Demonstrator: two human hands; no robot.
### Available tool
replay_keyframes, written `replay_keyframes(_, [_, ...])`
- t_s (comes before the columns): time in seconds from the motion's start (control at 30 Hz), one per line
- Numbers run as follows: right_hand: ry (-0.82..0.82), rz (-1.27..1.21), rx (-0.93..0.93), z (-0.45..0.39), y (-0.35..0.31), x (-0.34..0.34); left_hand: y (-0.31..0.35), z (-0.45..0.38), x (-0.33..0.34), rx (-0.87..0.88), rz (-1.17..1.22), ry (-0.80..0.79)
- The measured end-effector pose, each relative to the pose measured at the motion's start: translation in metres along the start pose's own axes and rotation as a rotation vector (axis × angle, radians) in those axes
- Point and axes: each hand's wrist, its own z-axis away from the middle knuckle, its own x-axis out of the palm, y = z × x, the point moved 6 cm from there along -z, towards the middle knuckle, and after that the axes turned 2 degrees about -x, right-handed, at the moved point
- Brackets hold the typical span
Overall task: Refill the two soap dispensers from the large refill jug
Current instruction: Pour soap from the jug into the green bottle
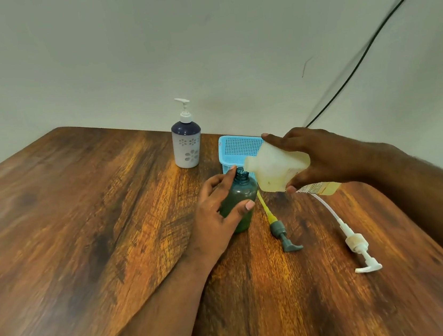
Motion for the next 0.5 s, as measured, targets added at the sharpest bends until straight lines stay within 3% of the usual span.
replay_keyframes(0.5, [-0.022, -0.013, 0.03, 0.0, -0.0021, 0.0008, 0.0017, 0.0008, -0.0016, -0.024, 0.009, 0.012])
